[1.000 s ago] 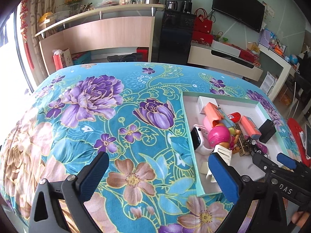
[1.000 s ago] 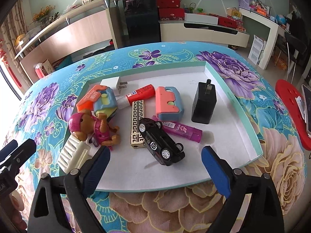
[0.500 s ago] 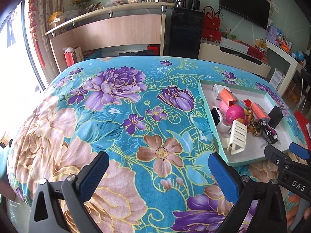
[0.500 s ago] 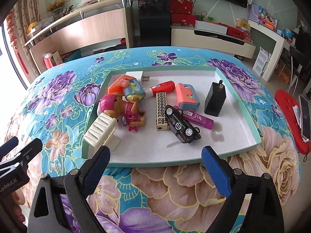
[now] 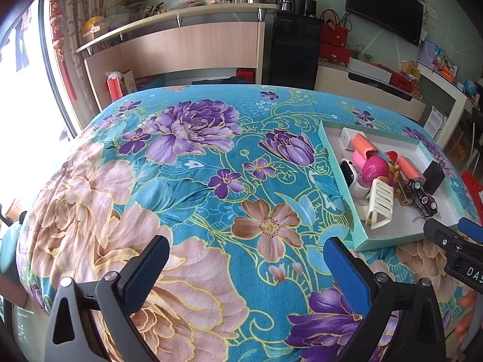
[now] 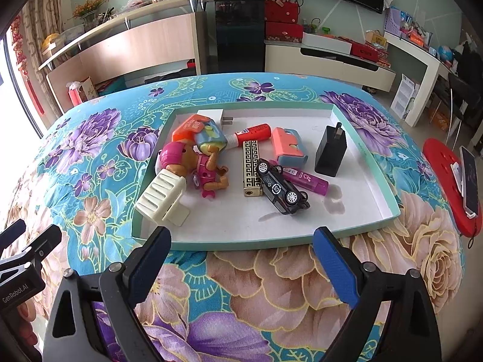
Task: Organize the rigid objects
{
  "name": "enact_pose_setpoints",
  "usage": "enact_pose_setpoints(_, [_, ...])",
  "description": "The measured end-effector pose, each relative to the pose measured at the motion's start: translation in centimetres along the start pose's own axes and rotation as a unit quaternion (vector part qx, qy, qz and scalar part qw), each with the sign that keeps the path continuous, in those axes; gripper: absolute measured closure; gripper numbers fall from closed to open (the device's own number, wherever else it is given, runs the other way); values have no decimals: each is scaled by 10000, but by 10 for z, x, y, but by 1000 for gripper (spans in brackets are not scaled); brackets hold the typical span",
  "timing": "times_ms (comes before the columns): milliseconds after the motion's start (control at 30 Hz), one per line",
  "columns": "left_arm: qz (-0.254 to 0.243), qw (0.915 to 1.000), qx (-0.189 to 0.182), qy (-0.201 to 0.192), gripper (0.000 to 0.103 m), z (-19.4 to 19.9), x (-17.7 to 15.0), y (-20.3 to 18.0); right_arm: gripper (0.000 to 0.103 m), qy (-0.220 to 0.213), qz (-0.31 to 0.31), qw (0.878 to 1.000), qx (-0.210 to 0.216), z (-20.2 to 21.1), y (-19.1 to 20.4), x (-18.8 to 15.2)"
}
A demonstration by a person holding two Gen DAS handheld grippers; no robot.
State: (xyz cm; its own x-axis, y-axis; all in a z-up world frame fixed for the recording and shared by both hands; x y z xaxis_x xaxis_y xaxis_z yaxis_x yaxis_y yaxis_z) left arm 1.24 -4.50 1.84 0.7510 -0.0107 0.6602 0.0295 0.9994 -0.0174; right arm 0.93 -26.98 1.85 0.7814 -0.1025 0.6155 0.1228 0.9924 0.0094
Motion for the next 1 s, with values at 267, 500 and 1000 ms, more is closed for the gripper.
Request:
enact_pose_setpoints(267, [-20, 10000, 33, -5, 0, 1, 0, -2, 8, 9, -4, 10000, -8, 0, -1, 0])
enact_pose_setpoints(500, [-29, 10000, 62, -9, 0, 1, 0, -1, 8, 4, 31, 10000, -1, 0, -1, 0])
enact_pose_setpoints(1000, [-32, 10000, 74, 49, 0, -1, -1, -3, 8, 20, 40, 10000, 11, 0, 0, 1])
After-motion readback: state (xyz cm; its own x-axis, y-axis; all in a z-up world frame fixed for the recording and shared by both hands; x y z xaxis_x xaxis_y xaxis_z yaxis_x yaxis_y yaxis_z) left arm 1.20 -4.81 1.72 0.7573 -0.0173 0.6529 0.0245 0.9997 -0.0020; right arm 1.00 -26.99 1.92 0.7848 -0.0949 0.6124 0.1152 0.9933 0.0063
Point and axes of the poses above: each gripper's, at about its wrist camera, not at the fingertips, and z roughly against the way its jaws point, y to its left, x to its top, the point moved 1 cm from there along -z, roughly the way its jaws point, and after that the axes turned 1 degree about -y, right-handed, at the moved point
